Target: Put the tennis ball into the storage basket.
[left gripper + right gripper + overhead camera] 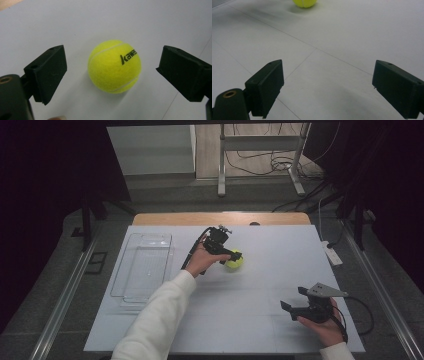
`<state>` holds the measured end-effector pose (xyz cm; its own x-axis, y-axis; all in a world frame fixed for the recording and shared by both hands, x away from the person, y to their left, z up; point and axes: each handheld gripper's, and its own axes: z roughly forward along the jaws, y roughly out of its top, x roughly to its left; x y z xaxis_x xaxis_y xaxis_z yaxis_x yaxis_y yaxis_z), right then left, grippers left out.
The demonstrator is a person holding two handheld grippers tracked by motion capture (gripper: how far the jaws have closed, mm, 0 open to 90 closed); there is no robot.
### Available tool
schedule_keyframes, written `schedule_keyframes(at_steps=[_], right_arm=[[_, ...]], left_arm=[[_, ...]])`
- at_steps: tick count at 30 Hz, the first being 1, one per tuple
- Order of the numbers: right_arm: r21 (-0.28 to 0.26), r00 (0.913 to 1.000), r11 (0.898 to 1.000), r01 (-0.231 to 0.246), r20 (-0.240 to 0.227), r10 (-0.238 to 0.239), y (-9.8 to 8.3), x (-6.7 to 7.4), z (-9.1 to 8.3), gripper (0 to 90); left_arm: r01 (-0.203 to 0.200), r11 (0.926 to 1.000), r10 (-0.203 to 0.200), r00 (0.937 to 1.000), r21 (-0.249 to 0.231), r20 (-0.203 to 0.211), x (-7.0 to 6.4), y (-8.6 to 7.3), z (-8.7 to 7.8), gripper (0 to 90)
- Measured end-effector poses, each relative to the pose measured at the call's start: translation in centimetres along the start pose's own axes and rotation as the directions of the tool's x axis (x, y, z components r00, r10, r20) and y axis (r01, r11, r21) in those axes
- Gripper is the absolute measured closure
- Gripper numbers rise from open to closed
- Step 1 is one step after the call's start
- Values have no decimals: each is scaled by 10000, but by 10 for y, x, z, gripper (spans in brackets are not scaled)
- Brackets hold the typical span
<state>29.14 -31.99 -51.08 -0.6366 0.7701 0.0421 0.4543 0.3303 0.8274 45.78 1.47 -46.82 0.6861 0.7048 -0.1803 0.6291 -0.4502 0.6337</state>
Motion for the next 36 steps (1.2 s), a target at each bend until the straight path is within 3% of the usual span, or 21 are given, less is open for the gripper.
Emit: schedule_keyframes(at_steps=[28, 32, 36], right_arm=[[8, 10000, 10000, 23, -28, -23, 0, 1, 1, 109], [3, 10000, 10000, 15, -35, -15, 0, 0, 0, 109], [-3, 10000, 10000, 26, -31, -26, 0, 1, 0, 110]], left_arm=[[571, 9969, -593, 9975, 546, 392, 5, -2, 32, 79], [490, 9959, -519, 9980, 755, 364, 3, -3, 39, 83], [299, 9956, -305, 9995, 885, 61, 1, -4, 42, 120]])
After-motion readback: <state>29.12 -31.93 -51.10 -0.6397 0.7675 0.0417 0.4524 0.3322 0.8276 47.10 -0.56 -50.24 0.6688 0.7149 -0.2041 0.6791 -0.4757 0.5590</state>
